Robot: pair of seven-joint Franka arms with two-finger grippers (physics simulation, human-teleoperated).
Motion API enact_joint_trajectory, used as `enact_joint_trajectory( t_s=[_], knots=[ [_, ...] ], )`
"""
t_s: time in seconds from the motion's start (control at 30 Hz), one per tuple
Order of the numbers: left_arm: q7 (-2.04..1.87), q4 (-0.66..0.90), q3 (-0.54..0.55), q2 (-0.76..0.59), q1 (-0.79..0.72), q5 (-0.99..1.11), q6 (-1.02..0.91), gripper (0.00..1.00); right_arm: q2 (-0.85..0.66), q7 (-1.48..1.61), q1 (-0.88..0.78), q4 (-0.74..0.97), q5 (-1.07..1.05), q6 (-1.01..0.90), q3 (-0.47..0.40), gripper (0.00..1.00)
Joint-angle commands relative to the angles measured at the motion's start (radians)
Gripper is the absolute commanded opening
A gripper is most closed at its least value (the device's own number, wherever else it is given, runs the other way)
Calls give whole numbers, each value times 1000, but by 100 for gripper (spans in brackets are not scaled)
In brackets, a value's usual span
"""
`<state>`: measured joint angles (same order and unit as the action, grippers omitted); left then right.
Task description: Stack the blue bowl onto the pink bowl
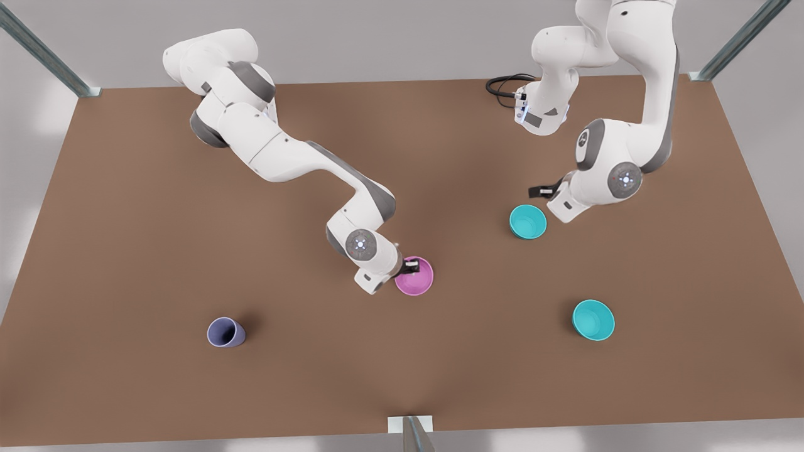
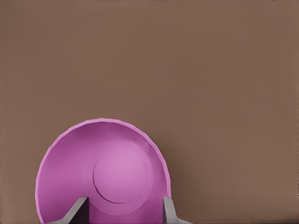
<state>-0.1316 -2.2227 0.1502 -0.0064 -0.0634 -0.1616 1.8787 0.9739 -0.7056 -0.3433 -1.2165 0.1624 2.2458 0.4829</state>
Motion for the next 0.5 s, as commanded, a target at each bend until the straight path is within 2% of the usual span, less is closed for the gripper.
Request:
enact_joint_trajectory(
  t_s=[0.0,0.03,0.07,0.1,0.17,0.23,0.33,0.4,0.47],
  knots=[
    [3,-9,-4,5,122,-18,212,100,-17,-468,13,-1,17,18,0,100],
    [32,-22,-11,46,122,-19,255,100,-69,-460,43,-18,16,0,2,100],
    [32,-23,-12,129,125,-29,367,100,-131,-408,95,-18,12,-99,9,100],
    [32,-23,-37,147,125,-29,390,100,-194,-350,134,-20,12,-225,8,100],
    [141,-66,-97,158,123,-35,390,100,-310,309,413,-44,9,-540,6,100],
    [153,-84,-107,160,120,-39,389,100,-397,745,628,-31,9,-707,6,100],
    [153,-140,-107,177,94,-74,444,100,-503,962,816,-64,6,-730,8,100],
    [190,-147,-107,203,79,-92,450,100,-601,946,837,-158,-1,-678,5,100],
    [283,-153,-106,223,79,-118,450,100,-658,945,842,-167,0,-660,6,100]
  ],
)
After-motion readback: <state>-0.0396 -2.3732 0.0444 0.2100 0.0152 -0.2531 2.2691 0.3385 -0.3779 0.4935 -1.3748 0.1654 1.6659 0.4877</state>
